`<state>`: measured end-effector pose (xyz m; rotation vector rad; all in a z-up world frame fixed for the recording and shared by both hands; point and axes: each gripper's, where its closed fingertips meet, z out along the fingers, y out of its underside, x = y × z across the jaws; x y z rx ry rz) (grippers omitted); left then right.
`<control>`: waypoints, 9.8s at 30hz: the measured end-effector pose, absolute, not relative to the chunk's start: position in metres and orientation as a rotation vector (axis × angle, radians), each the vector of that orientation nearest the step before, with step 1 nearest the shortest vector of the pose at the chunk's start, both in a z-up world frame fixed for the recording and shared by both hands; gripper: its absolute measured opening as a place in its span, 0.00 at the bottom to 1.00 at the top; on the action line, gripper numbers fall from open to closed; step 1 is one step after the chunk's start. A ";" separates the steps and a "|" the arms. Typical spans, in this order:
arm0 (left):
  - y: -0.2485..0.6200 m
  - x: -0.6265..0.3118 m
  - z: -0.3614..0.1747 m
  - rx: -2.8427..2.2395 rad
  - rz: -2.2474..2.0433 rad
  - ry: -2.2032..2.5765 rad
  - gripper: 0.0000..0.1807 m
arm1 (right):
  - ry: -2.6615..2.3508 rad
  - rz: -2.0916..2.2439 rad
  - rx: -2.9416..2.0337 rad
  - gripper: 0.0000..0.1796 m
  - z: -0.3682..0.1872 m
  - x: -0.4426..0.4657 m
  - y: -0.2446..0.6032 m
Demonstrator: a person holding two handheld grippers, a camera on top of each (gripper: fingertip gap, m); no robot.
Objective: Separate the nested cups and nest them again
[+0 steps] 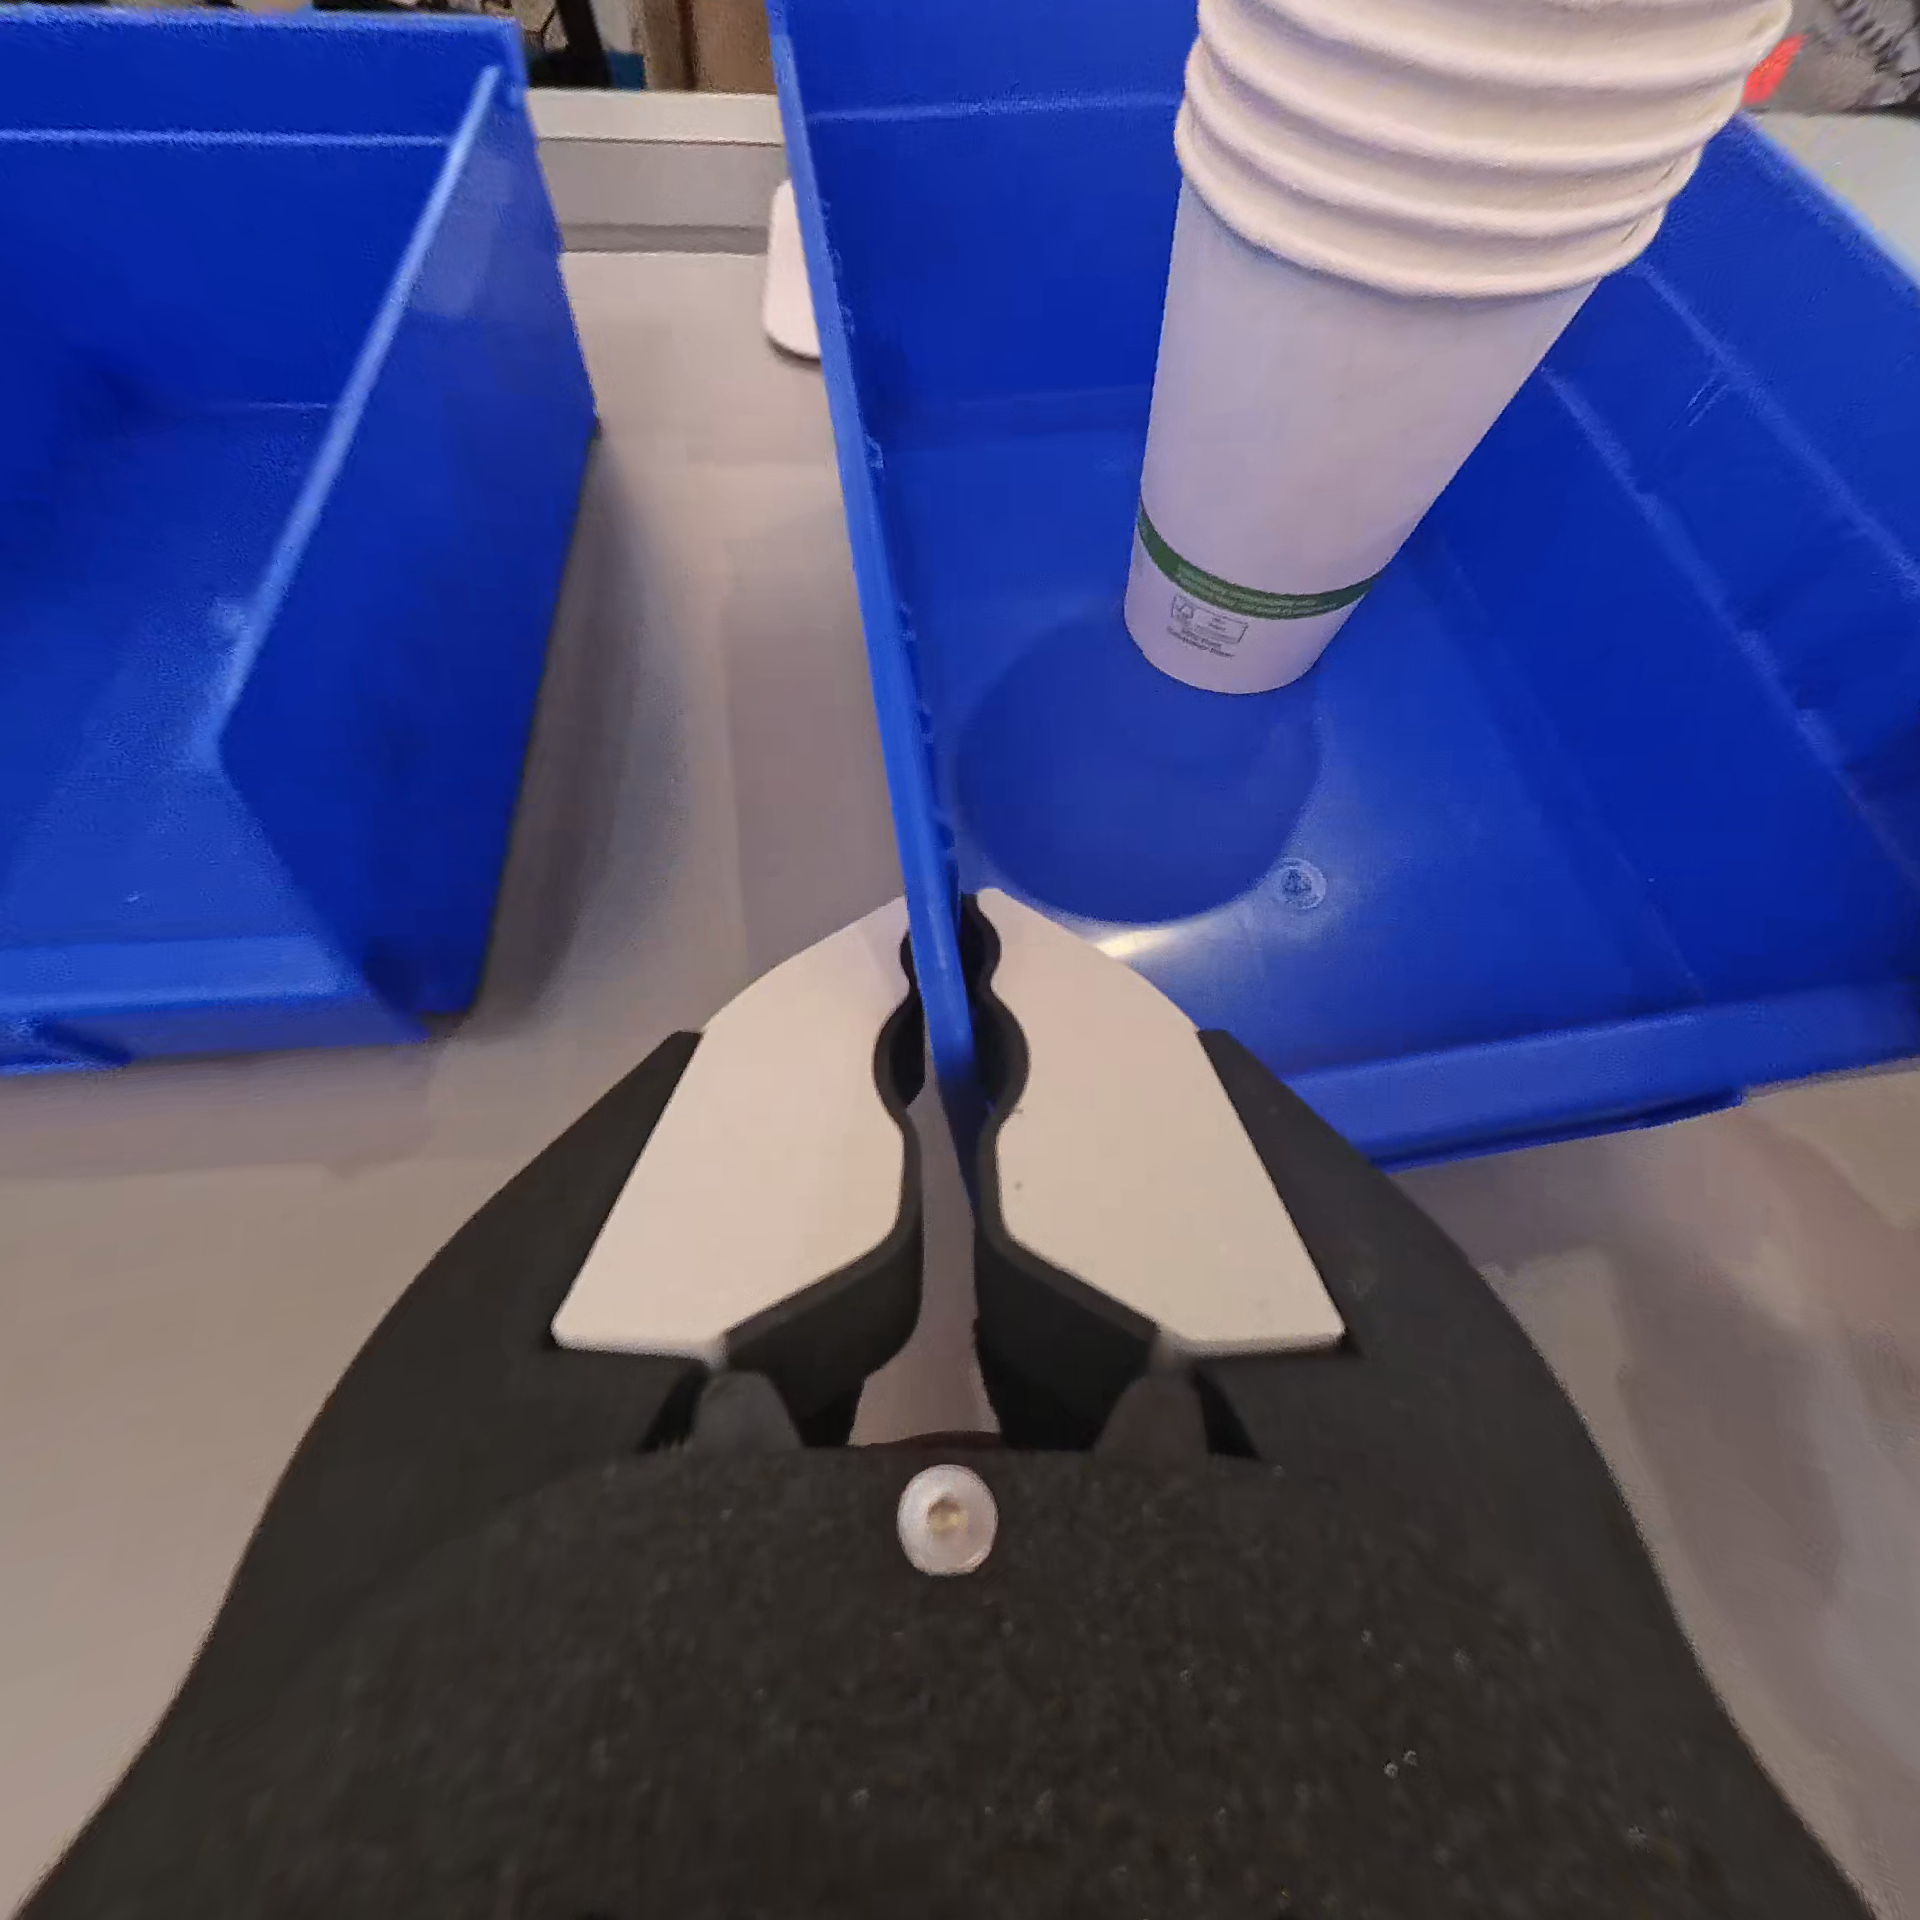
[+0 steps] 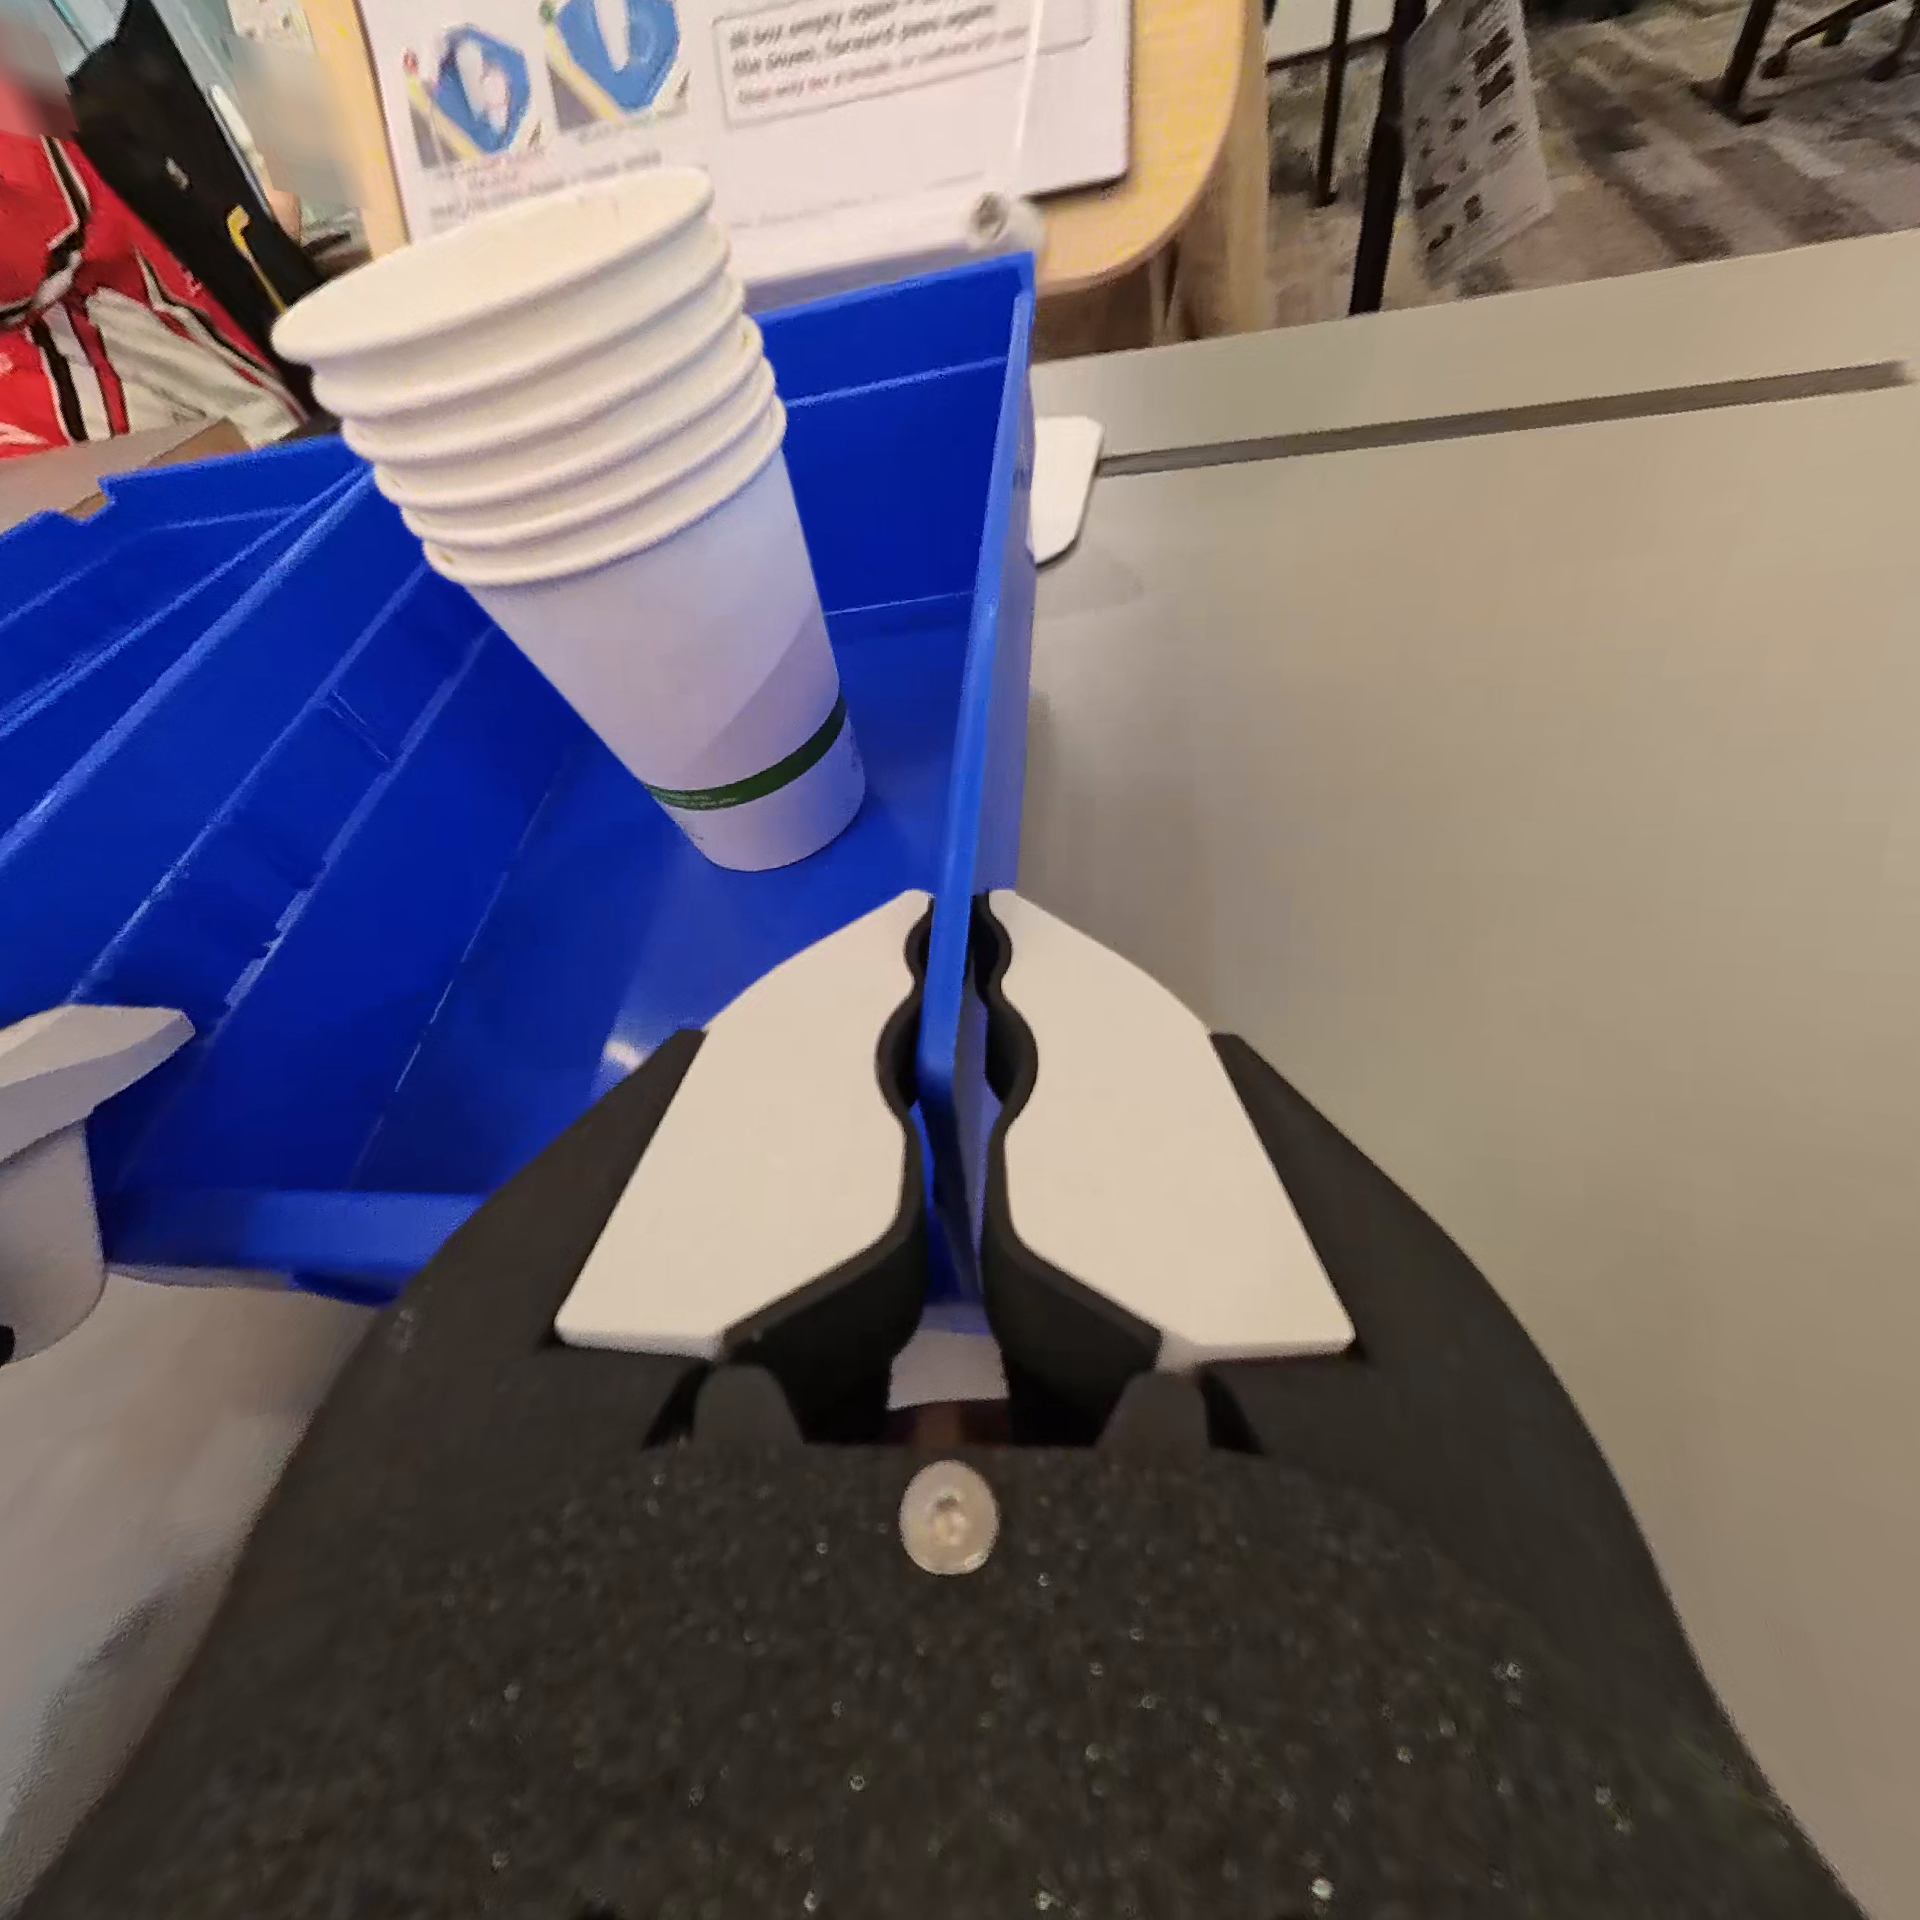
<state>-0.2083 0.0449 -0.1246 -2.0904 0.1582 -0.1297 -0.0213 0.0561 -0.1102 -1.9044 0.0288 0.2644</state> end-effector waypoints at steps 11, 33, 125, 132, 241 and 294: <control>0.046 -0.233 -0.134 -2.094 -0.144 0.170 0.09 | -0.025 0.354 -1.931 0.11 -0.121 -0.041 0.055; 0.123 -0.521 -0.135 -2.139 -0.102 -0.175 0.11 | -0.354 0.942 -1.964 0.18 -0.126 -0.120 -0.060; 0.001 -0.199 -0.096 -2.022 -0.189 0.242 0.31 | -0.163 0.305 -1.838 0.34 -0.093 0.005 -0.018; 0.020 -0.224 -0.086 -1.942 -0.269 0.136 0.22 | -0.071 0.357 -1.924 0.27 -0.124 -0.065 0.025; 0.149 -0.418 -0.107 -2.198 -0.113 0.168 0.41 | -0.328 0.401 -1.915 0.32 -0.109 -0.002 -0.032; 0.081 -0.090 -0.039 -1.559 -1.006 1.150 0.51 | -1.947 0.390 -1.656 0.16 0.045 -0.076 0.033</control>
